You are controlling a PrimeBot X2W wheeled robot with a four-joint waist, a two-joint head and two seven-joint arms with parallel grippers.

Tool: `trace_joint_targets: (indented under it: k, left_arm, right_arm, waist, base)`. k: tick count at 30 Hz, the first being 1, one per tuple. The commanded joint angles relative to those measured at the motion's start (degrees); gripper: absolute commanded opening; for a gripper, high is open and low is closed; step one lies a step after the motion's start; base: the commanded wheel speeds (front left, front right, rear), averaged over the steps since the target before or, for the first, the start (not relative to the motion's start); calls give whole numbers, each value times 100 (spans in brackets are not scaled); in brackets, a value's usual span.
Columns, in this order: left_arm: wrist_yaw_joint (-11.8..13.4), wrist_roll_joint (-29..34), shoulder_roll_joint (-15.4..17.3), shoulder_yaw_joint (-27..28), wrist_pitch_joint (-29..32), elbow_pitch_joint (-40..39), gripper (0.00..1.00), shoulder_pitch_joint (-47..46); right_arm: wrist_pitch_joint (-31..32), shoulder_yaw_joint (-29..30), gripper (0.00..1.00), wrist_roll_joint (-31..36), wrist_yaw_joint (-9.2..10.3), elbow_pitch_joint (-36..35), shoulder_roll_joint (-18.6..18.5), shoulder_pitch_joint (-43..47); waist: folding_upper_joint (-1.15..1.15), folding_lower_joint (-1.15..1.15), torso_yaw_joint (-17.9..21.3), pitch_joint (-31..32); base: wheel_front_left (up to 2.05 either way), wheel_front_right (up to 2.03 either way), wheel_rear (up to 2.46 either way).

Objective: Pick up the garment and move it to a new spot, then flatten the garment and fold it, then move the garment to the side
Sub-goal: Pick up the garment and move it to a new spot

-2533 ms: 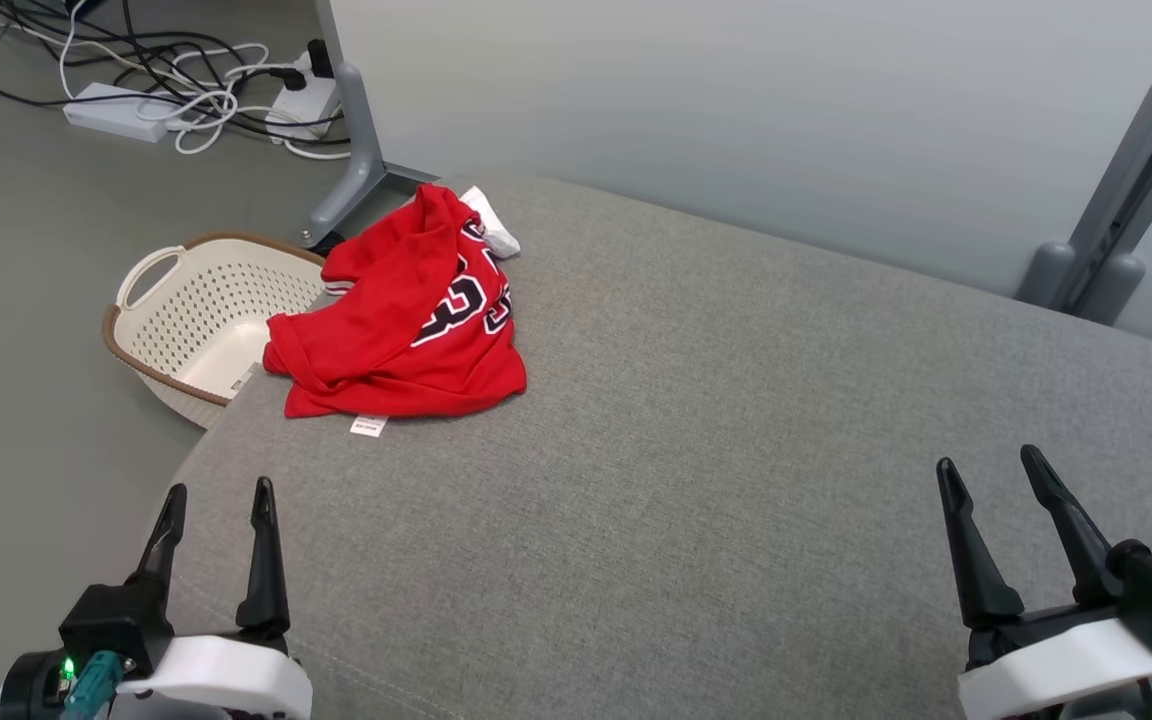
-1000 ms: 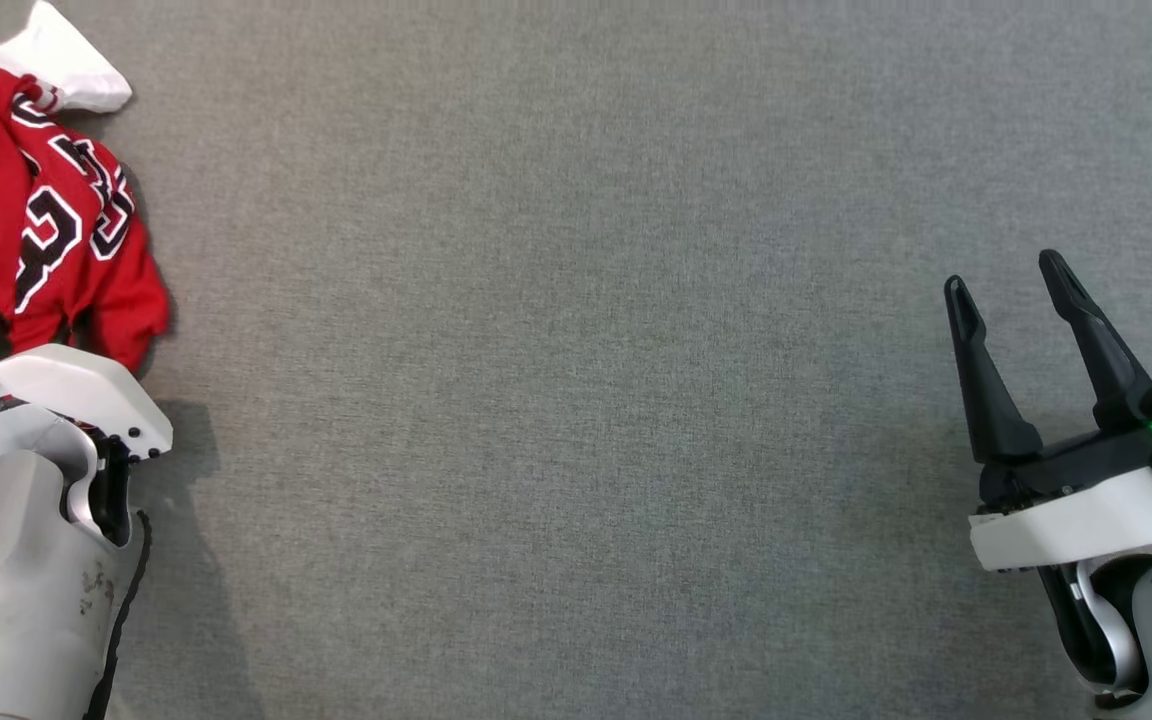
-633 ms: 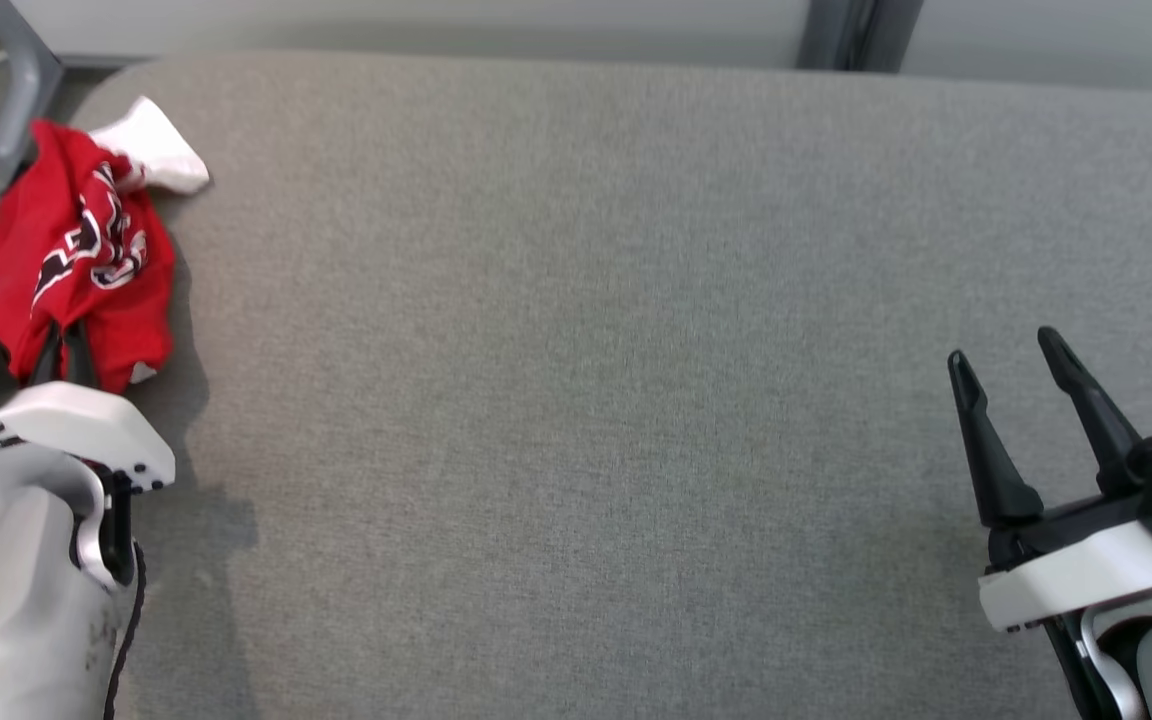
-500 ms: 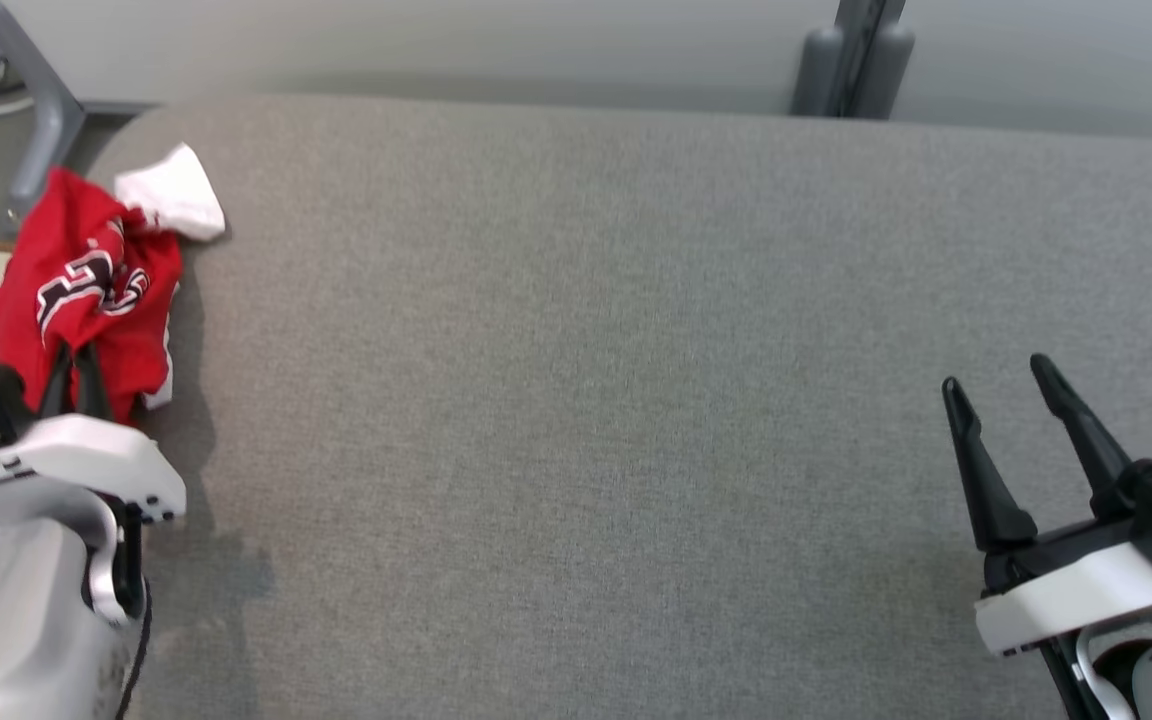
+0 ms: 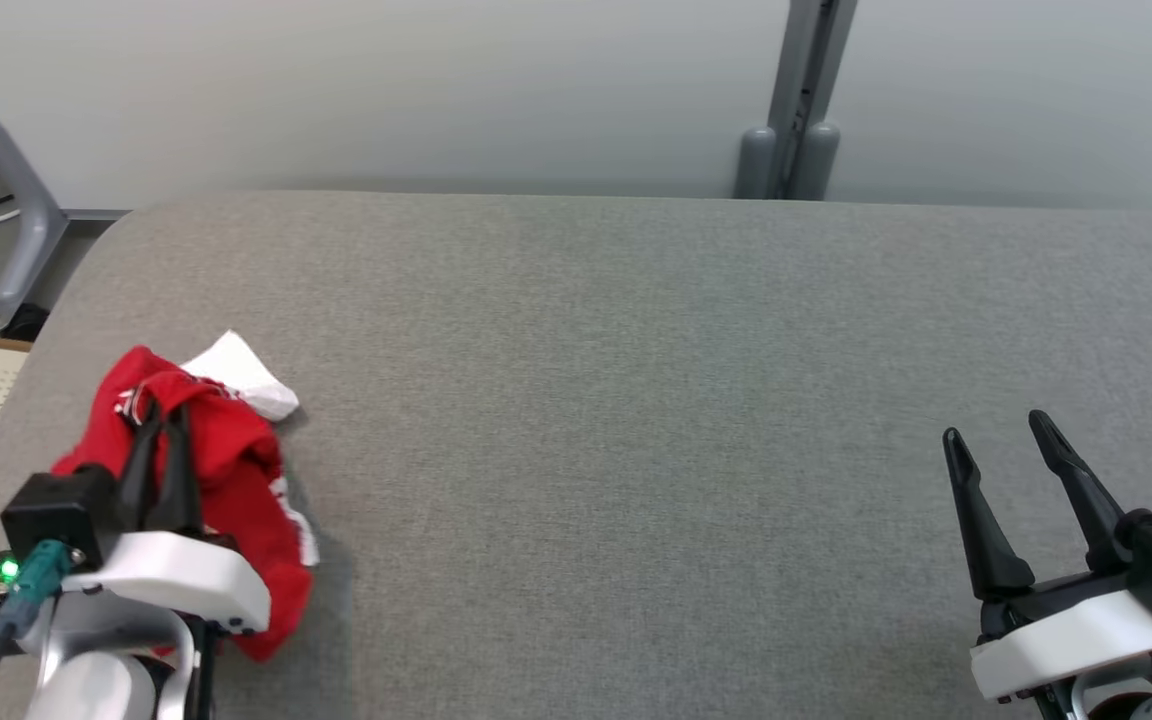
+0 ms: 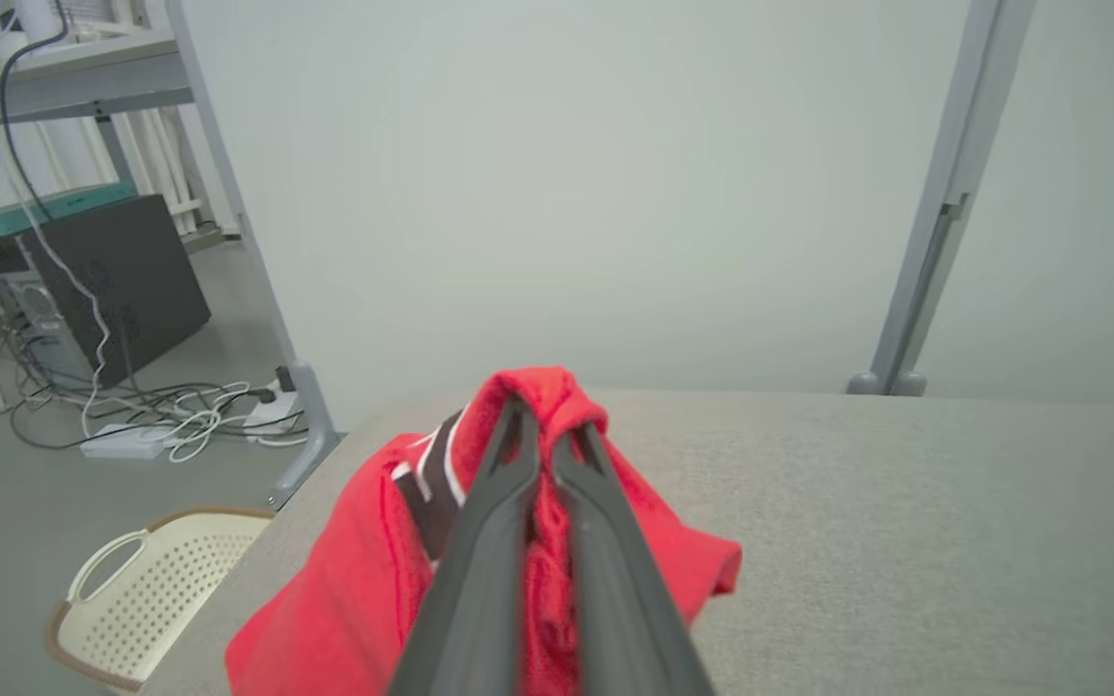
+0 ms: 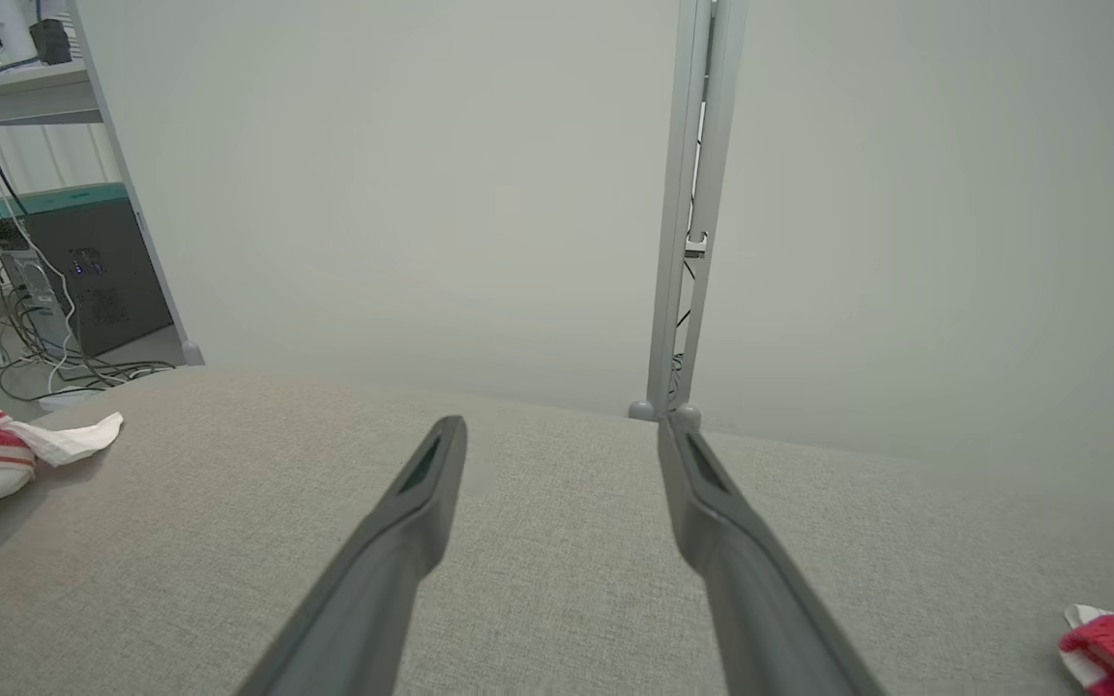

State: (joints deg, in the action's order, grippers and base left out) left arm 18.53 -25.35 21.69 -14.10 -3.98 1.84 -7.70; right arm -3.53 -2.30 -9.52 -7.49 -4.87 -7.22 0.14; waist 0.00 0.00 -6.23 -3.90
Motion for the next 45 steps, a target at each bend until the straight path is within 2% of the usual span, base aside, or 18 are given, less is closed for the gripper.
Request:
trace_joint_targets:
  k: [1,5,9,15,19,27,33,38,39,40,45]
  left_arm:
    - [93,78,58,-63,131,-356,0,118]
    - [130,144,45,-256,391,-976,0,187]
    - [48,205,4,-430,494,-1122,0,-17]
    - [-327,304,-176,-883,655,-953,0,-749]
    - [-634,422,-369,-1228,735,-687,0,-1477]
    - [-1056,600,-783,-1670,765,22,0,-2680]
    - [-1295,432,-1062,-1829,664,974,0,-2904]
    - [-1514,255,-1211,-1934,551,1620,0,-2901]
    - [-1544,238,-1239,-1943,506,1686,33,-2897]
    - [-1570,229,-1253,-1957,463,1751,100,-2894]
    - [-1688,110,-1364,-1999,138,1815,100,-2672]
  right_arm:
    - [11,30,100,36,-1,-43,3,16]
    - [-26,95,100,31,-1,-102,19,-89]
    - [-70,139,100,-6,-1,-89,36,-171]
    - [-222,254,100,-87,-1,-56,119,-379]
    - [-342,319,100,-171,-1,35,196,-497]
    - [-646,288,100,-315,-1,281,304,-790]
    - [-843,162,100,-422,-1,535,352,-987]
    - [-948,168,100,-541,-1,735,373,-1061]
    - [-962,181,100,-533,-1,770,376,-1069]
    - [-975,197,100,-520,-1,800,378,-1073]
    - [-971,269,100,-435,-1,859,373,-1029]
  waist:
    - [0,0,139,-71]
    - [0,0,426,-254]
    - [0,0,687,-393]
    - [0,0,1267,-731]
    - [0,0,1593,-1002]
    - [0,0,2091,-1576]
    - [0,0,2331,-1807]
    - [0,0,2381,-1822]
    - [0,0,2371,-1809]
    - [0,0,2357,-1786]
    - [0,0,2190,-1571]
  base:
    - [0,0,0]
    - [0,0,0]
    - [0,0,0]
    - [0,0,0]
    - [0,0,0]
    - [0,0,0]
    - [0,0,0]
    - [0,0,0]
    - [0,0,0]
    - [0,0,0]
    - [0,0,0]
